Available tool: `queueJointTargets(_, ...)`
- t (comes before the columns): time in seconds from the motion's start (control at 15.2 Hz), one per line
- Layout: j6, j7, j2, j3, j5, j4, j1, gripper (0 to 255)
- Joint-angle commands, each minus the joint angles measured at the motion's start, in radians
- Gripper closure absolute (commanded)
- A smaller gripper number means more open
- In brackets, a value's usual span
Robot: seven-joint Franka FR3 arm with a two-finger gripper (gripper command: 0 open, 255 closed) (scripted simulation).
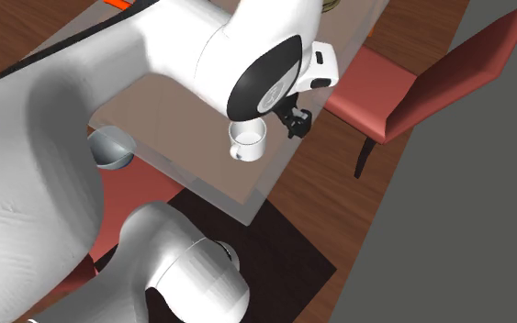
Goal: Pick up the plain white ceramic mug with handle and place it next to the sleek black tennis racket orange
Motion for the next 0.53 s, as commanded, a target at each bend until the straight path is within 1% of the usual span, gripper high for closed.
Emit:
queueJointTargets(0.0, 0.070, 0.020, -0.006, 0.031, 0.017, -0.071, 0.015, 0)
queueJointTargets(0.33, 0.249, 0.077, 0.045, 0.117, 0.065, -0.197, 0.057, 0)
queueJointTargets(0.46, 0.283, 0.081, 0.063, 0.128, 0.071, -0.213, 0.060, 0)
